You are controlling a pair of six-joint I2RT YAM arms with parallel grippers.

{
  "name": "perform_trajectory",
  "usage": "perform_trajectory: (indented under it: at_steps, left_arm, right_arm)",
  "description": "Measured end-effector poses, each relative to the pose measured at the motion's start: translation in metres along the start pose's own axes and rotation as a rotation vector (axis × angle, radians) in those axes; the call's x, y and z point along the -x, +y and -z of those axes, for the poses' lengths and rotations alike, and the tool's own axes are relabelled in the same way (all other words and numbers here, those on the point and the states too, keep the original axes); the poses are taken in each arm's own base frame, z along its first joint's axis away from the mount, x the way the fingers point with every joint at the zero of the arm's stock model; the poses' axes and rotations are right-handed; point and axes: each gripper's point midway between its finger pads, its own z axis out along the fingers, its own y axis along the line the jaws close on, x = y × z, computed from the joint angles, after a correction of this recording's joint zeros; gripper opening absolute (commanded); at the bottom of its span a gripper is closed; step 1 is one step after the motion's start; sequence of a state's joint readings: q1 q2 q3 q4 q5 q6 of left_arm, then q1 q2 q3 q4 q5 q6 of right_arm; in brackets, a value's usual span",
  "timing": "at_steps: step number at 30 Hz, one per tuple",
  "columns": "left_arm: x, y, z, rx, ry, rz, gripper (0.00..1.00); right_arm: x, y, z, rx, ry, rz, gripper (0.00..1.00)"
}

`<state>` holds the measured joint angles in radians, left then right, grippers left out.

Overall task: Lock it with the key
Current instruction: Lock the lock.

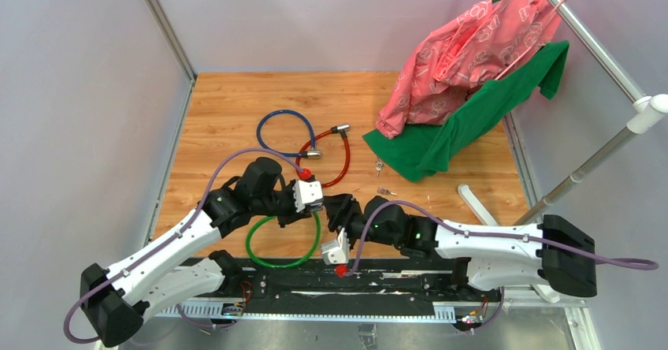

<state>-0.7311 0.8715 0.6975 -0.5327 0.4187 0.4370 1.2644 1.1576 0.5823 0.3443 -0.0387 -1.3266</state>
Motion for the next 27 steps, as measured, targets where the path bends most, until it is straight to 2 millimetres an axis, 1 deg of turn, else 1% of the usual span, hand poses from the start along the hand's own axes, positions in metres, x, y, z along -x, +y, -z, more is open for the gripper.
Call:
perform_trajectory:
  at_steps: [2, 4, 7, 10, 11, 13, 14, 16, 17, 18, 19, 20, 21, 24, 27]
  left_arm:
    - [0.0, 0.0, 0.0, 0.001, 0.0, -0.001, 0.0]
    - [0.0, 0.001, 0.0, 0.002, -0.001, 0.0, 0.0]
    - [0.001, 0.001, 0.0, 0.005, -0.002, -0.001, 0.0]
    - [0.001, 0.002, 0.0, 0.01, -0.006, 0.0, 0.0]
    - [0.002, 0.004, 0.0, 0.022, -0.012, -0.002, 0.0]
    - [0.003, 0.007, 0.0, 0.043, -0.02, 0.001, 0.0]
    - [0.004, 0.009, 0.0, 0.059, -0.03, 0.001, 0.0]
    - [0.005, 0.014, -0.001, 0.089, -0.05, -0.002, 0.0]
    - [0.005, 0.015, -0.002, 0.098, -0.058, -0.006, 0.0]
    - [0.004, 0.016, -0.002, 0.109, -0.067, -0.01, 0.0]
    - [0.003, 0.017, -0.003, 0.119, -0.076, -0.015, 0.0]
    - [0.003, 0.018, -0.002, 0.131, -0.085, -0.024, 0.0]
    - [0.003, 0.019, -0.002, 0.139, -0.092, -0.032, 0.0]
    - [0.006, 0.024, 0.001, 0.176, -0.121, -0.081, 0.0]
    - [0.009, 0.03, 0.003, 0.209, -0.14, -0.126, 0.0]
  right_arm:
    - [0.002, -0.005, 0.005, -0.018, -0.003, -0.038, 0.6]
    - [0.004, -0.015, 0.015, -0.057, -0.01, -0.098, 0.61]
    - [0.009, -0.031, 0.032, -0.112, -0.028, -0.24, 0.64]
    - [0.009, -0.047, 0.047, -0.164, -0.049, -0.478, 0.65]
    - [0.006, -0.055, 0.053, -0.192, -0.059, -0.607, 0.64]
    - [-0.007, -0.065, 0.062, -0.253, -0.062, -0.864, 0.61]
    - [-0.012, -0.067, 0.065, -0.275, -0.062, -0.976, 0.58]
    - [-0.024, -0.063, 0.068, -0.312, -0.048, -1.243, 0.53]
    - [-0.027, -0.059, 0.068, -0.324, -0.037, -1.382, 0.51]
    - [-0.029, -0.055, 0.067, -0.331, -0.027, -1.471, 0.5]
    - [-0.032, -0.051, 0.067, -0.342, -0.012, -1.596, 0.49]
    - [-0.035, -0.044, 0.067, -0.357, 0.013, -1.738, 0.44]
    - [-0.037, -0.041, 0.067, -0.368, 0.028, -1.81, 0.41]
    - [-0.047, -0.027, 0.071, -0.425, 0.131, -2.126, 0.39]
    - [-0.052, -0.023, 0.067, -0.437, 0.234, -2.304, 0.4]
